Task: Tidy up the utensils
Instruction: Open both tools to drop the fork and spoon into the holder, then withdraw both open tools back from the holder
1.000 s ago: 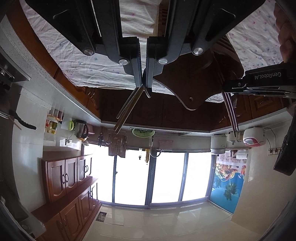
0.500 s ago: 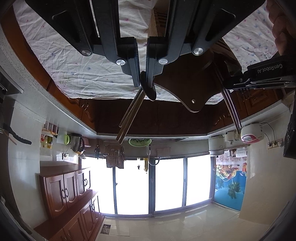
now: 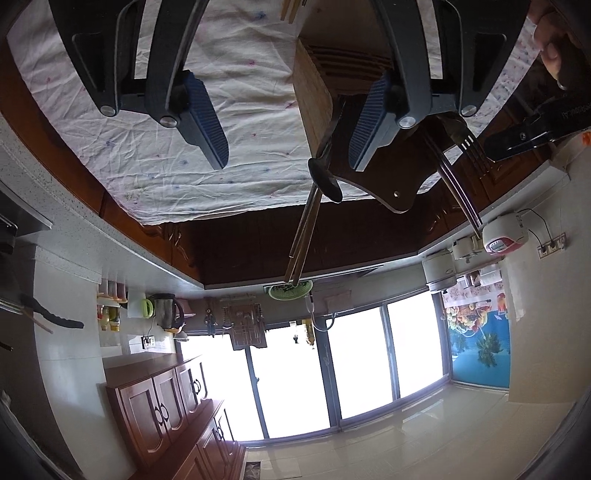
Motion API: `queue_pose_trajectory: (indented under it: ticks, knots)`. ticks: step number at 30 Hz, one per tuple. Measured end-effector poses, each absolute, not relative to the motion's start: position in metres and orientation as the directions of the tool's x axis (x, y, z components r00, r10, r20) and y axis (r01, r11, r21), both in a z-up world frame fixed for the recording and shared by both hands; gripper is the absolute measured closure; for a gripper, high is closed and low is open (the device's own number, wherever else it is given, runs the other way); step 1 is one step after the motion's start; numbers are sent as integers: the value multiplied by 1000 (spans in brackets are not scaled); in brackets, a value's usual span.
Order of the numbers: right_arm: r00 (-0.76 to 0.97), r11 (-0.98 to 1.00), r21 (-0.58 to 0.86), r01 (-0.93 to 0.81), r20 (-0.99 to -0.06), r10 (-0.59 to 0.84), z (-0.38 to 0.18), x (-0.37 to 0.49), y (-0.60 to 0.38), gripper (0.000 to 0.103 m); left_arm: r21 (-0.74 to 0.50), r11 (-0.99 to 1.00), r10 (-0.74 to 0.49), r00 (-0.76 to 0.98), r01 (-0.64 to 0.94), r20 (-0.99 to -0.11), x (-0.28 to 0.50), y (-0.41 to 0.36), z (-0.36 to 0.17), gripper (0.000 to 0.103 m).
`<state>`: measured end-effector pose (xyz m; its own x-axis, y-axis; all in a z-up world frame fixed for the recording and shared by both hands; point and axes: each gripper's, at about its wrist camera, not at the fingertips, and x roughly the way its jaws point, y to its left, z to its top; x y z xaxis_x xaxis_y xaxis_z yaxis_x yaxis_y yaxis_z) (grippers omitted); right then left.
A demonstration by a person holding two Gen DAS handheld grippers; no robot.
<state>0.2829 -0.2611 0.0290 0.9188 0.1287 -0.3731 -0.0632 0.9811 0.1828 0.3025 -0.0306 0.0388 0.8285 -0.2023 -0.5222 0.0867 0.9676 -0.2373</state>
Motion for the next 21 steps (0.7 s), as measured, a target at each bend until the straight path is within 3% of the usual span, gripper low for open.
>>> queue_pose_trajectory:
  ticks: [3,6,21]
  knots:
    - [921,979,192,-73,-364,140,31,274,-262,9,-238,969,-190,832,72,-521,292,-25,37,0]
    - [920,975,201,-95,-355,163,34,265,-258,5,-238,969,-187,829,67,-527,280,-21,34,0]
    - [903,950,222,-218,-324,283,43,194,-243,2,-247,967,-176,844,53,-506,207,-6,33,0]
